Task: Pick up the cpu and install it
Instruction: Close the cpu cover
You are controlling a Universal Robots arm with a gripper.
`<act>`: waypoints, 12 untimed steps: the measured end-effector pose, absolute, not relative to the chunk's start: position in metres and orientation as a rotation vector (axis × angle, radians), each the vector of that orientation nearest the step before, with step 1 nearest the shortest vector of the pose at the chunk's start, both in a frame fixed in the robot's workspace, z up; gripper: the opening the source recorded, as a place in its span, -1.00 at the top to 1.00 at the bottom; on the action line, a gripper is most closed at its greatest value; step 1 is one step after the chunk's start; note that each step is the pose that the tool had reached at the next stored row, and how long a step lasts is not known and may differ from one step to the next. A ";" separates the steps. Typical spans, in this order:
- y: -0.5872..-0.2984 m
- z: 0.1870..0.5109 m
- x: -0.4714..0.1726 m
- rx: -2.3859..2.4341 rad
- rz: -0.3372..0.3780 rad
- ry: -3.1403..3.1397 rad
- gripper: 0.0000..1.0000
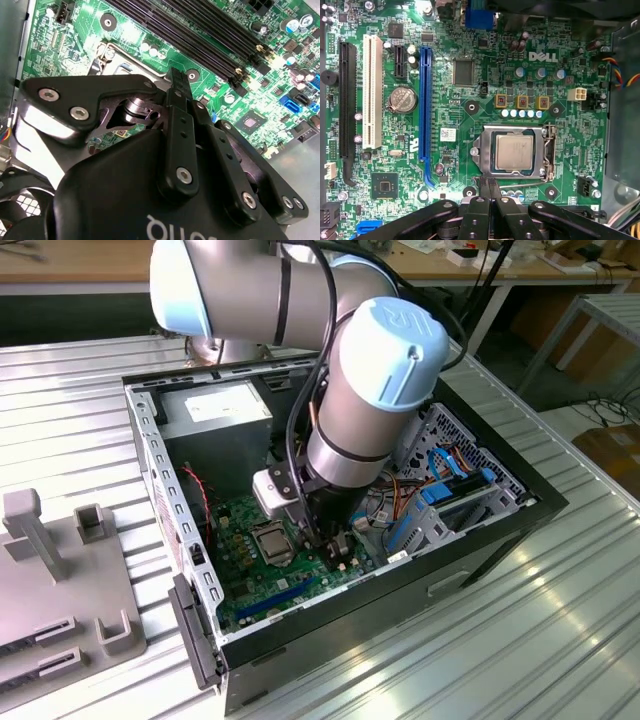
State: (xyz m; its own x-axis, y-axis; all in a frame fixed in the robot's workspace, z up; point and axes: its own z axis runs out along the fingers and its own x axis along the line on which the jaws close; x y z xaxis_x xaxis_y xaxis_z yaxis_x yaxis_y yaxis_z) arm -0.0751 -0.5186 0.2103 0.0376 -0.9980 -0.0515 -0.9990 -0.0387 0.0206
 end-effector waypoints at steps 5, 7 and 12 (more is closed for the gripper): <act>-0.520 0.208 -0.075 -2.259 0.080 2.152 0.79; -0.520 0.208 -0.074 -2.263 0.080 2.148 0.79; -0.520 0.206 -0.072 -2.274 0.081 2.137 0.79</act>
